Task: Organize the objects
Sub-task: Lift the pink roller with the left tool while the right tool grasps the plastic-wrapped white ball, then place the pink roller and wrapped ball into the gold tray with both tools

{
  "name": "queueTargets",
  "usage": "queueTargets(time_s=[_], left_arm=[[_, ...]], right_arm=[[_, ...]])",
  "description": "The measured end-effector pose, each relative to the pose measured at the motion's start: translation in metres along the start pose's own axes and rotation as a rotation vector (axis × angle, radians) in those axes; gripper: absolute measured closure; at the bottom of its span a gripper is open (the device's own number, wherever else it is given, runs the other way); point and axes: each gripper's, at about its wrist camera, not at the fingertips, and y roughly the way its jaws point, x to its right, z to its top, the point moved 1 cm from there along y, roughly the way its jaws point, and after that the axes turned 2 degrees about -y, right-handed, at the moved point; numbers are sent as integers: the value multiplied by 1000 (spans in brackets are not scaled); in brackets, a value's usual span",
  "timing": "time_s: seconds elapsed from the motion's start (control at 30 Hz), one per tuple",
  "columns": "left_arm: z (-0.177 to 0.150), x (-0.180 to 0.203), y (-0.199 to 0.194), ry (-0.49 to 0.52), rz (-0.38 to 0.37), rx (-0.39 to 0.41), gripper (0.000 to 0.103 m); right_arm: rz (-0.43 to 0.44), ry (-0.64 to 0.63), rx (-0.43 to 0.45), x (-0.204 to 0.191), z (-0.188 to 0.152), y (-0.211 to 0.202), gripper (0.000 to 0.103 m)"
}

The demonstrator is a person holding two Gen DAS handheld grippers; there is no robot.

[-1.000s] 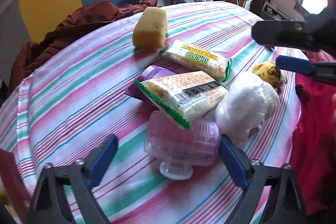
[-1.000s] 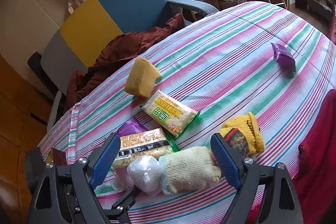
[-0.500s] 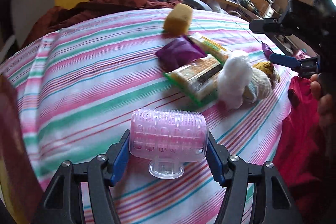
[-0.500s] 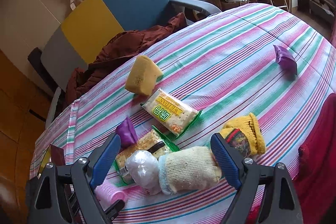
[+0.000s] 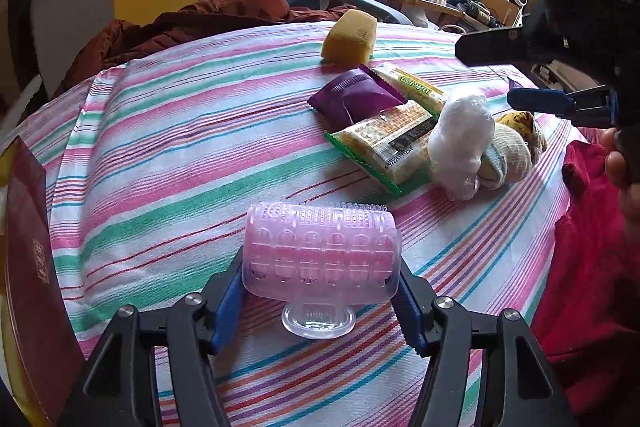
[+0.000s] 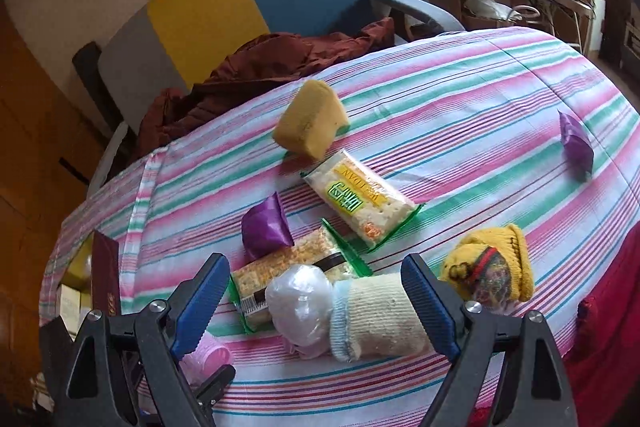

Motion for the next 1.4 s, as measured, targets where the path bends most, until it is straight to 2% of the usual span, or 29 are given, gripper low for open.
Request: queueTargets(time_s=[0.27, 0.33, 0.43, 0.5, 0.6, 0.73, 1.03, 1.23, 1.4], left_arm=[[0, 0, -1, -2, -8, 6, 38], [0, 1, -1, 1, -4, 7, 38], [0, -2, -4, -15, -7, 4, 39], [-1, -4, -8, -33, -5, -3, 38], [-4, -12, -23, -74, 0, -1, 38], [-4, -23, -58, -115, 11, 56, 38], [-19, -76, -125, -243, 49, 143, 38], [-37, -116, -151, -331, 104, 169, 38], [-42, -157, -171, -402, 164, 196, 38]], right_arm=[[-41, -126, -56, -21, -7, 15, 21], [-65, -161, -88, -25, -11, 23, 27], [-157, -251, -124, -31, -19, 35, 59], [-138, -259, -124, -32, -20, 34, 66], [-136, -253, -100, -31, -19, 28, 69], [-103, -227, -32, -30, -15, 13, 69], [24, -225, 52, -55, -21, -16, 69], [137, -295, 40, -111, -40, -25, 69], [260, -404, 14, -178, -58, -29, 69]])
